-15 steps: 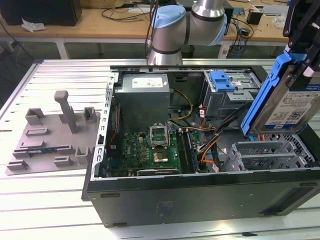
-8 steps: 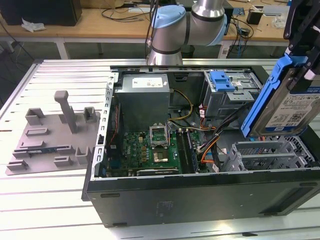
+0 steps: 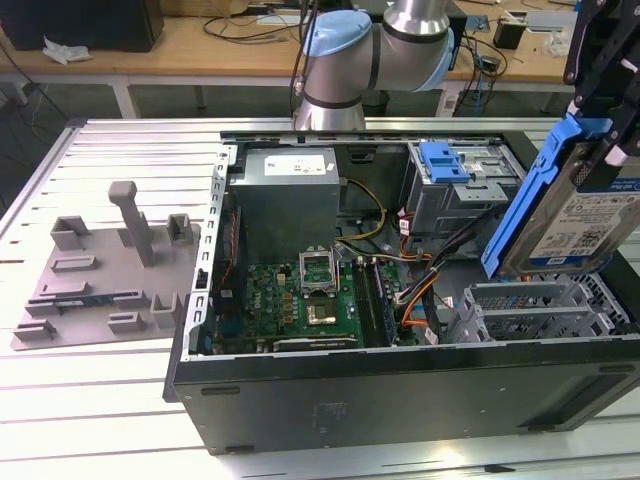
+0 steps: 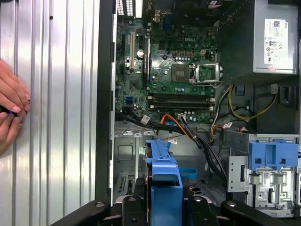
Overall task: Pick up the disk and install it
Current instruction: 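Insert the disk into the insertion slot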
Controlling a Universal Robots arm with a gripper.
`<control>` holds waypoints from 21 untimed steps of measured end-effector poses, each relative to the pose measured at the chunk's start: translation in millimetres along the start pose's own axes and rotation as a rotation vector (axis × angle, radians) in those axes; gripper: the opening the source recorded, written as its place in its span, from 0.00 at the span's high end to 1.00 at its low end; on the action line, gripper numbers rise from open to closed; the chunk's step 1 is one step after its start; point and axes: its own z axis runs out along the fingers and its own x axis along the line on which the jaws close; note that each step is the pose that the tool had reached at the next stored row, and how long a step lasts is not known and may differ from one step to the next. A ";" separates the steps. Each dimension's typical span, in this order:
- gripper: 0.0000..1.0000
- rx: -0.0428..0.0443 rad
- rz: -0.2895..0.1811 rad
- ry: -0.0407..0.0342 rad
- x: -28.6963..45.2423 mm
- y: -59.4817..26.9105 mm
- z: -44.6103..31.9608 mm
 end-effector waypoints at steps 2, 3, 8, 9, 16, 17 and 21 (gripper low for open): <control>0.63 0.0009 -0.002 -0.0001 0.1 0.1 1.1; 0.63 0.0014 -0.004 0.0001 0.1 0.2 1.6; 0.63 0.0053 -0.005 0.0000 0.3 1.6 4.7; 0.63 0.0059 -0.005 0.0001 0.3 1.6 5.1; 0.63 0.0072 -0.005 0.0003 2.4 1.7 8.1; 0.63 0.0075 -0.005 0.0002 2.8 1.7 8.6; 0.63 0.0092 -0.005 0.0004 3.2 1.7 10.6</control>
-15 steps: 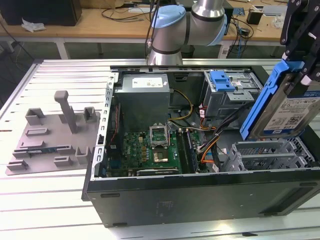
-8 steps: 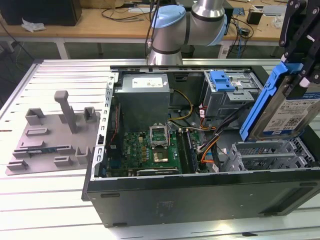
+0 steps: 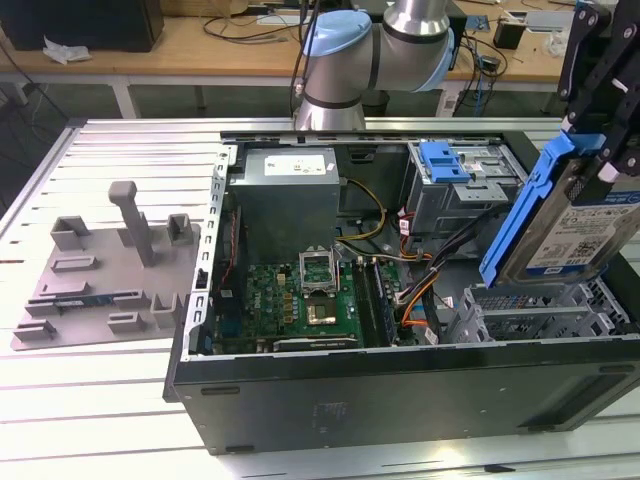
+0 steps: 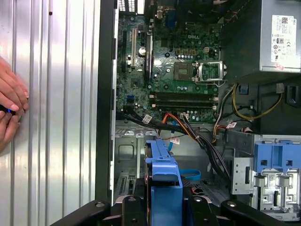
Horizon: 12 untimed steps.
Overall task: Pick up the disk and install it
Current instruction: 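Insert the disk into the insertion slot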
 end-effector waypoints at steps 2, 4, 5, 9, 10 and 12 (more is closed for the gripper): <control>0.63 0.0007 0.000 0.0000 0.1 0.0 0.7; 0.63 0.0007 0.000 0.0001 0.1 0.0 0.7; 0.63 0.0008 0.000 0.0000 0.1 0.0 0.8; 0.63 0.0008 0.001 -0.0001 0.2 0.0 1.0; 0.63 0.0009 0.002 -0.0001 0.2 0.0 1.3; 0.63 0.0010 0.003 0.0000 0.3 0.2 1.7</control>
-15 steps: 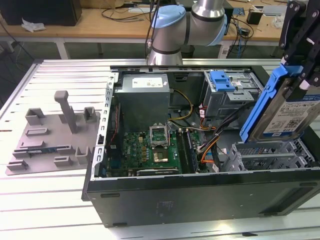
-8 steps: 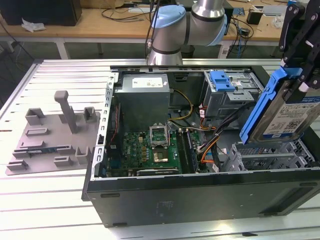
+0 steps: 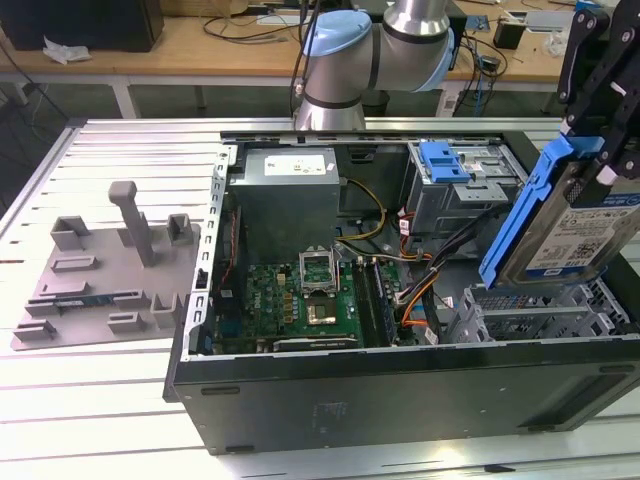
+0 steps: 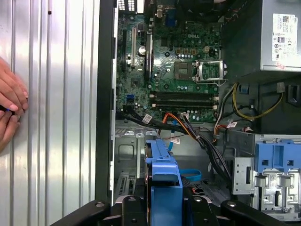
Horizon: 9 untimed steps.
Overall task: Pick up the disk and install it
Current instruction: 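Insert the disk into the insertion slot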
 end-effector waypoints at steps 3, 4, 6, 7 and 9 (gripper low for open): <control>0.63 0.0003 0.006 0.0000 0.3 0.5 1.1; 0.63 0.0004 0.008 0.0000 0.3 0.5 1.3; 0.63 0.0008 0.015 -0.0001 0.4 0.6 2.0; 0.63 0.0009 0.018 -0.0001 0.5 0.6 2.3; 0.63 0.0016 0.034 -0.0002 0.5 0.6 3.7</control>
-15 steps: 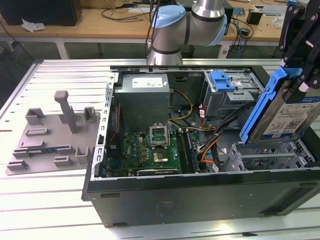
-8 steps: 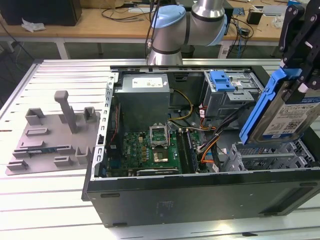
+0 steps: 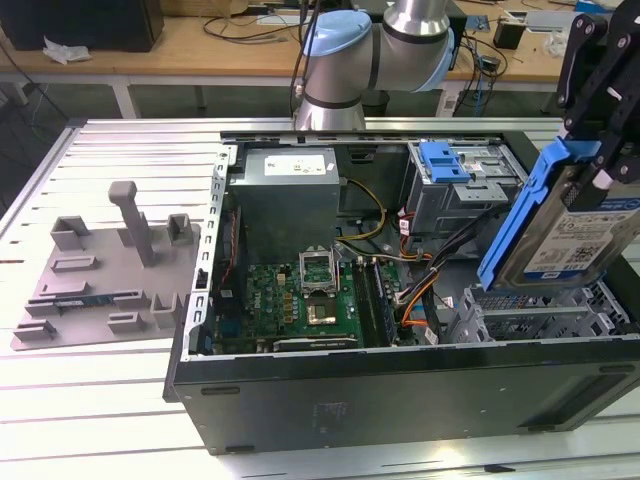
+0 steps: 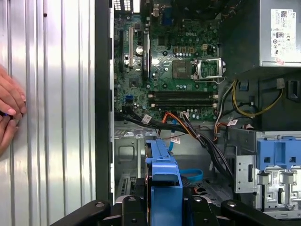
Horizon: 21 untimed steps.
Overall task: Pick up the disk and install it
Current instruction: 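Insert the disk into the insertion slot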
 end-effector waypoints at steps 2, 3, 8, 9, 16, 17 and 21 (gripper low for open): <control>0.63 0.0002 0.003 -0.0002 0.2 1.0 1.1; 0.63 0.0002 0.003 -0.0001 0.1 1.7 1.4; 0.63 0.0001 0.003 0.0002 0.1 3.1 2.4; 0.63 0.0002 0.003 0.0002 -0.1 3.2 2.5; 0.63 0.0000 0.000 0.0008 -1.4 3.2 3.3; 0.63 0.0000 0.000 0.0008 -1.4 3.2 3.3; 0.63 0.0000 0.000 0.0007 -1.5 2.0 3.4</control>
